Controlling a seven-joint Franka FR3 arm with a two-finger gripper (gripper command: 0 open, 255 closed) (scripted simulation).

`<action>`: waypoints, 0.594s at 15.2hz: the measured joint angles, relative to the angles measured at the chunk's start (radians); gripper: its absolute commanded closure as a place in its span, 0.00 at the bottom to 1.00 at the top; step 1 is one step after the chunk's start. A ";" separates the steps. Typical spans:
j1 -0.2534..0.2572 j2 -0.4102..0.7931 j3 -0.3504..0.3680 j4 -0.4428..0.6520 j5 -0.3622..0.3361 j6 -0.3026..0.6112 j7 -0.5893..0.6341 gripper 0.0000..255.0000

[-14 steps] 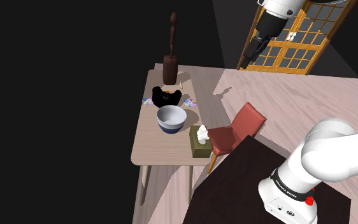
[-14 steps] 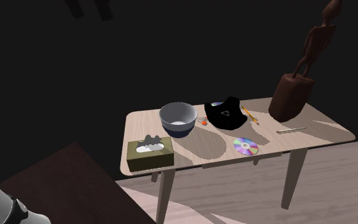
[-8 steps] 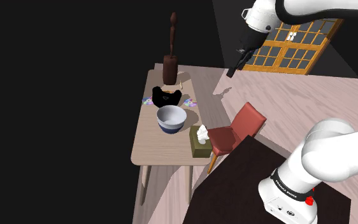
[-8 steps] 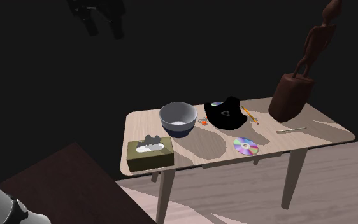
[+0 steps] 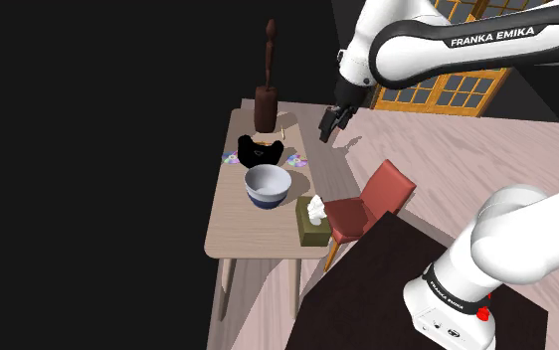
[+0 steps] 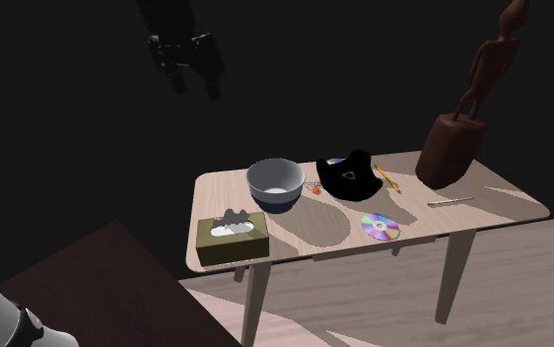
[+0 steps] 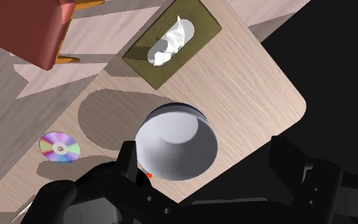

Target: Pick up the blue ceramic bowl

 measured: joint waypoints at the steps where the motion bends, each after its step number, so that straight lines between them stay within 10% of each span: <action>1: 0.004 0.030 0.019 0.000 -0.002 0.029 0.023 0.00; 9: -0.021 0.311 0.096 0.028 -0.085 0.277 0.152 0.00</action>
